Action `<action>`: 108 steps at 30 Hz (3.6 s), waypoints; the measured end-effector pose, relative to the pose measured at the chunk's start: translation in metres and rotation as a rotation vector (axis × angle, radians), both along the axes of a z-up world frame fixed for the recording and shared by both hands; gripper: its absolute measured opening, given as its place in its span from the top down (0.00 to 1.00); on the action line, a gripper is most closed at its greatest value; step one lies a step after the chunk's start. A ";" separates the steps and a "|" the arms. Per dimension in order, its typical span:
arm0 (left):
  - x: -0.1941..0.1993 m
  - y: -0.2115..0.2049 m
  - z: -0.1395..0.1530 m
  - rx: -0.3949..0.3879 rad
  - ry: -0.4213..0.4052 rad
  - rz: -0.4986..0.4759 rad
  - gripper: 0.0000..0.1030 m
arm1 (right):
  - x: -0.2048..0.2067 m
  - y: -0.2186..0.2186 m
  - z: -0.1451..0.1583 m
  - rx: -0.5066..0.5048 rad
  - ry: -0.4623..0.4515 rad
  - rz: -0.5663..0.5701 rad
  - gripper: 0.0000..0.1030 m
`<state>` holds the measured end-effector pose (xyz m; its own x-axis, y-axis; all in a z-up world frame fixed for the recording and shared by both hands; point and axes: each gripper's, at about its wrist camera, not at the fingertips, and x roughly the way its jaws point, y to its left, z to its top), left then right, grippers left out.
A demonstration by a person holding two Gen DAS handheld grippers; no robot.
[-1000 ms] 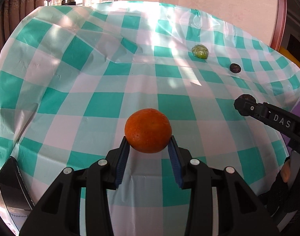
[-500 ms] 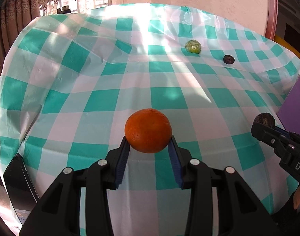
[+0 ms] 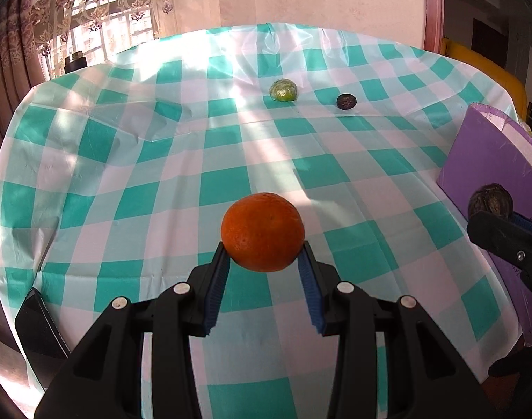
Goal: Organize fruits
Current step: 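Carry the orange and date with both tools over the purple box, then open both tools to drop the orange and date into the box, then move both open tools back toward the bagged cabbage and last date, then grasp the dark date with the right tool while the left approaches the bagged cabbage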
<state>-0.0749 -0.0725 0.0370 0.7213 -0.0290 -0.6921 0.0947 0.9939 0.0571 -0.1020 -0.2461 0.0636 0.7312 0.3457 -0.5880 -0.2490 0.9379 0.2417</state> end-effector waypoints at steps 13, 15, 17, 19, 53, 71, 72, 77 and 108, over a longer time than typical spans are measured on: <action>-0.015 -0.089 0.045 0.020 -0.066 -0.206 0.61 | -0.051 -0.096 0.050 0.025 -0.149 -0.218 0.67; -0.016 -0.106 0.053 0.024 -0.081 -0.240 0.61 | -0.054 -0.113 0.052 0.025 -0.151 -0.261 0.67; -0.017 -0.124 0.060 0.026 -0.094 -0.276 0.60 | -0.057 -0.130 0.053 0.036 -0.146 -0.306 0.67; -0.018 -0.143 0.066 0.026 -0.103 -0.317 0.60 | -0.060 -0.147 0.053 0.041 -0.138 -0.350 0.67; 0.017 -0.298 0.056 0.206 0.026 -0.579 0.28 | -0.053 -0.237 0.020 -0.023 0.047 -0.507 0.53; 0.032 -0.210 0.076 0.091 -0.019 -0.464 0.05 | -0.043 -0.163 0.050 -0.113 -0.024 -0.444 0.16; 0.036 -0.198 0.075 0.078 -0.015 -0.443 0.05 | -0.042 -0.155 0.053 -0.120 -0.034 -0.432 0.16; 0.065 -0.133 0.055 0.010 0.040 -0.317 0.02 | -0.037 -0.107 0.066 -0.154 -0.101 -0.365 0.16; 0.264 0.058 -0.024 -0.259 0.033 0.059 0.02 | 0.346 0.000 -0.056 -0.067 0.156 -0.431 0.18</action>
<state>0.1894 -0.0140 0.0131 0.7042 -0.1669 -0.6901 0.0336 0.9787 -0.2024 0.2438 -0.2463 0.0078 0.7009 -0.0128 -0.7132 0.2012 0.9628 0.1804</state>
